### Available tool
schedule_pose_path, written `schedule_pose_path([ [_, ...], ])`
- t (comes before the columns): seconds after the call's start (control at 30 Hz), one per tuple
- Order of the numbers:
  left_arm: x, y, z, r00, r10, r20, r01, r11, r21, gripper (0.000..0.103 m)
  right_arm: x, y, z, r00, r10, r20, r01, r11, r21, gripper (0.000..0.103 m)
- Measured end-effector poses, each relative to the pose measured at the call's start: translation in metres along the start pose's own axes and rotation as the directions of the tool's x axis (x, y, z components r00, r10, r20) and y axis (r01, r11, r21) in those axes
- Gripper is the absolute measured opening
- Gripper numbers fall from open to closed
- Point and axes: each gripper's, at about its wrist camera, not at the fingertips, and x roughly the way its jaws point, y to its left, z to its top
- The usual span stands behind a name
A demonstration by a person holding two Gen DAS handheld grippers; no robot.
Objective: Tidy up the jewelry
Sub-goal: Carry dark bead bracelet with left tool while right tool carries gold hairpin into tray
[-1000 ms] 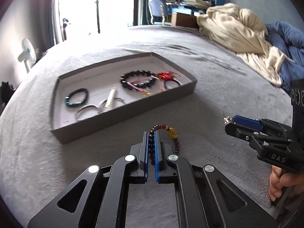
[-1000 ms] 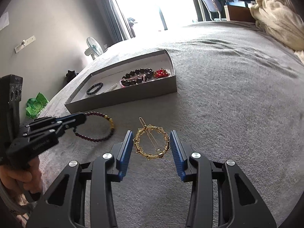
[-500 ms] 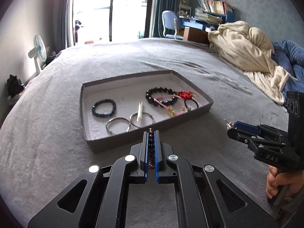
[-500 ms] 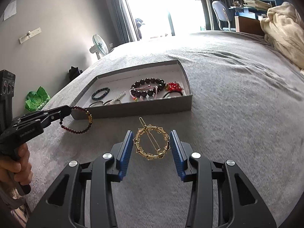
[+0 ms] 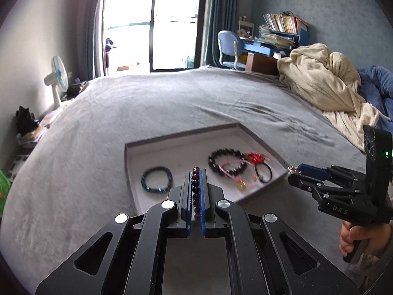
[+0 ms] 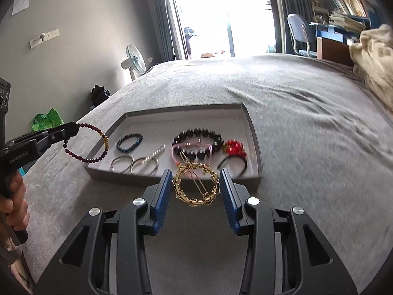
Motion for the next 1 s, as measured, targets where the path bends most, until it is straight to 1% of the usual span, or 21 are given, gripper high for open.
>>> schedule_pose_path([
  [0.17, 0.011, 0.001, 0.013, 1.000, 0.004, 0.008, -0.004, 1.000, 0.010, 0.006, 0.021, -0.001, 0.019, 1.000, -0.005, -0.008, 0.005, 1.000, -0.021, 0.040],
  [0.37, 0.029, -0.002, 0.018, 1.000, -0.001, -0.002, 0.001, 1.000, 0.018, 0.006, 0.044, -0.003, 0.028, 1.000, 0.001, -0.024, -0.002, 1.000, -0.024, 0.040],
  [0.63, 0.058, -0.009, 0.014, 0.999, -0.013, -0.041, 0.014, 1.000, 0.028, 0.006, 0.072, -0.004, 0.029, 0.998, 0.003, -0.062, -0.004, 1.000, -0.029, 0.040],
  [0.8, 0.076, -0.008, 0.012, 0.997, -0.025, -0.067, 0.025, 1.000, 0.011, 0.006, 0.088, -0.009, 0.024, 0.995, -0.004, -0.098, 0.002, 1.000, -0.019, 0.040],
  [1.0, 0.099, 0.003, 0.002, 0.992, 0.004, -0.122, -0.004, 1.000, 0.007, 0.006, 0.101, -0.011, 0.021, 0.992, -0.012, -0.127, 0.008, 1.000, -0.028, 0.040],
])
